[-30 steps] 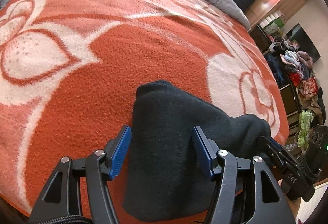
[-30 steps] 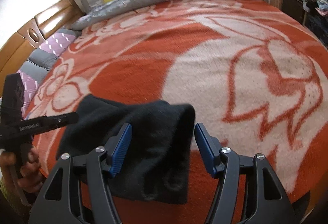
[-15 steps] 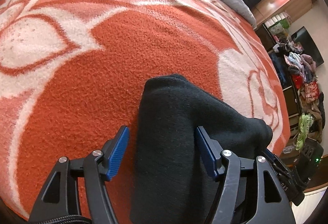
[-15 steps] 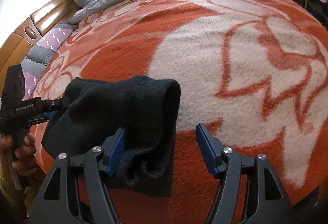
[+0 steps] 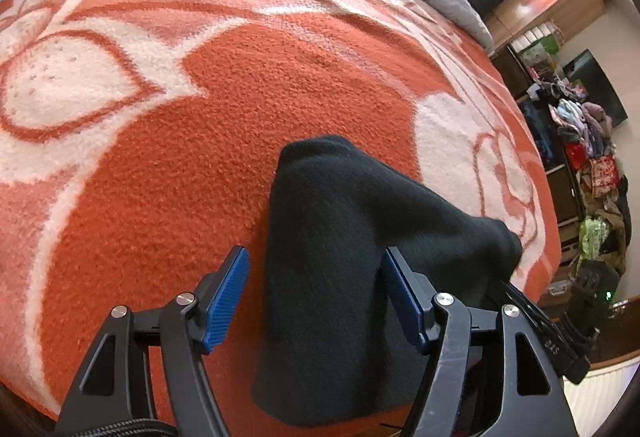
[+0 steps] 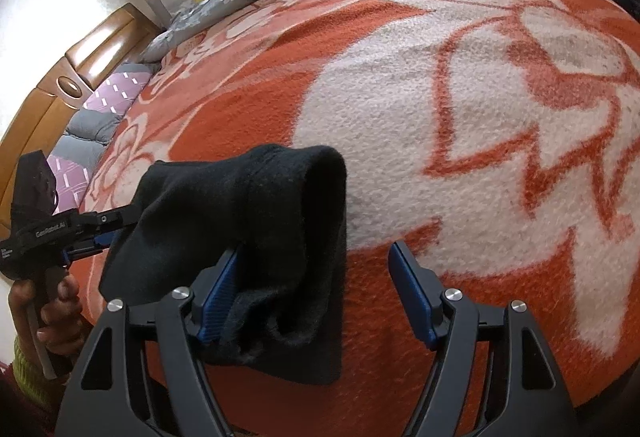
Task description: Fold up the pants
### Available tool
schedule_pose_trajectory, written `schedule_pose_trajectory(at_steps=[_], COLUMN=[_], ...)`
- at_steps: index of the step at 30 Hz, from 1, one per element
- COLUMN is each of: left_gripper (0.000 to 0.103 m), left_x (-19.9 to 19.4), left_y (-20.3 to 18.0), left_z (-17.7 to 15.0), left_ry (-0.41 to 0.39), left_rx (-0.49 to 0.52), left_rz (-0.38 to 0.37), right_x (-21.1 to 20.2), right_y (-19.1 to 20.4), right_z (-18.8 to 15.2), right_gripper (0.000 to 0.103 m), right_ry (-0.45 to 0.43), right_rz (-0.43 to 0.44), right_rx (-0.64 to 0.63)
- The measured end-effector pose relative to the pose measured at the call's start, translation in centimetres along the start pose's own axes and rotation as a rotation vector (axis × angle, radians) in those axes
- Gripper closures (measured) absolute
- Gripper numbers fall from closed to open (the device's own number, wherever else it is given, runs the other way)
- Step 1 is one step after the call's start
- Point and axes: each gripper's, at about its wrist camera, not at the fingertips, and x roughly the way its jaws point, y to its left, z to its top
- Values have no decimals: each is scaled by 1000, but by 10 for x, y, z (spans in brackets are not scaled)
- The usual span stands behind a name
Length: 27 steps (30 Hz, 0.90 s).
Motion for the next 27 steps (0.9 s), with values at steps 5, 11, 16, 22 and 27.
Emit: schedule_pose_trajectory(at_steps=[5,11,16,22,27], left_gripper=[34,34,45,62,71], left_x=[0,13,19,13,-7], left_y=[-3,8,17,16,16], left_z=[-13,-20,-21,-22,-20], left_ry=[21,39,48,24,-36], left_rx=[30,-6,-44,-45,-54], left_rz=[1,-20,-76,-114,-151], right_x=[6,16,21,11,-3], right_y=[-6,-14,-14,0,9], right_z=[-6,-9,-13,-11,-2], right_gripper=[30,30,41,55,60], right_ry=[20,58,78,63,17], right_rz=[57,136,201,220,283], right_rx=[30,88,117,70,41])
